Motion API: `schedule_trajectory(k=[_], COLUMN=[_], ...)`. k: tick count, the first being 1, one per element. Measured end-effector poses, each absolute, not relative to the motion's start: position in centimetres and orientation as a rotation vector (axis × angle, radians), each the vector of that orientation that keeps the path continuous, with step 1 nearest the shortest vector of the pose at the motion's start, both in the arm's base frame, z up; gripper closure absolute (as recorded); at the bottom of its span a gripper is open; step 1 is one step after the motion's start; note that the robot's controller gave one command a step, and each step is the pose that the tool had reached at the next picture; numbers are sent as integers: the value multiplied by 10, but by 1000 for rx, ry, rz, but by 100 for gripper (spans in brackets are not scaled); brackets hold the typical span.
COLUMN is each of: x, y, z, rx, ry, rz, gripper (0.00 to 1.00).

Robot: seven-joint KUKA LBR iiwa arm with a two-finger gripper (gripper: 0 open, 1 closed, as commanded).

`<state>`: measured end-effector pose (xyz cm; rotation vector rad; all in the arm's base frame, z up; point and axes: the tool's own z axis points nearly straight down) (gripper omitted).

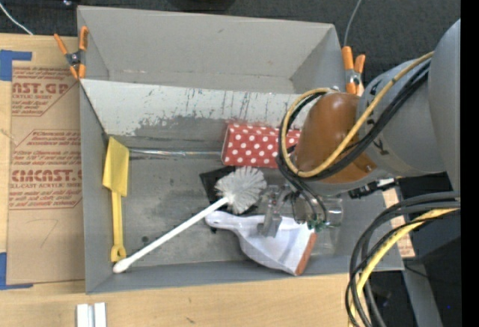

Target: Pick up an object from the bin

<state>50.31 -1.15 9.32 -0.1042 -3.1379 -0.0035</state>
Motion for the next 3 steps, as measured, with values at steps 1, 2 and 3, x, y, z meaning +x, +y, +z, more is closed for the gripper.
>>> schedule_trajectory(k=[1, 2, 3], x=[503, 529, 529], y=[-13, 15, 15], z=[93, 85, 85], rx=[-88, 427, 427], ry=[-3138, -3111, -3111], rz=[-4, -4, -4], gripper=[100, 100, 100])
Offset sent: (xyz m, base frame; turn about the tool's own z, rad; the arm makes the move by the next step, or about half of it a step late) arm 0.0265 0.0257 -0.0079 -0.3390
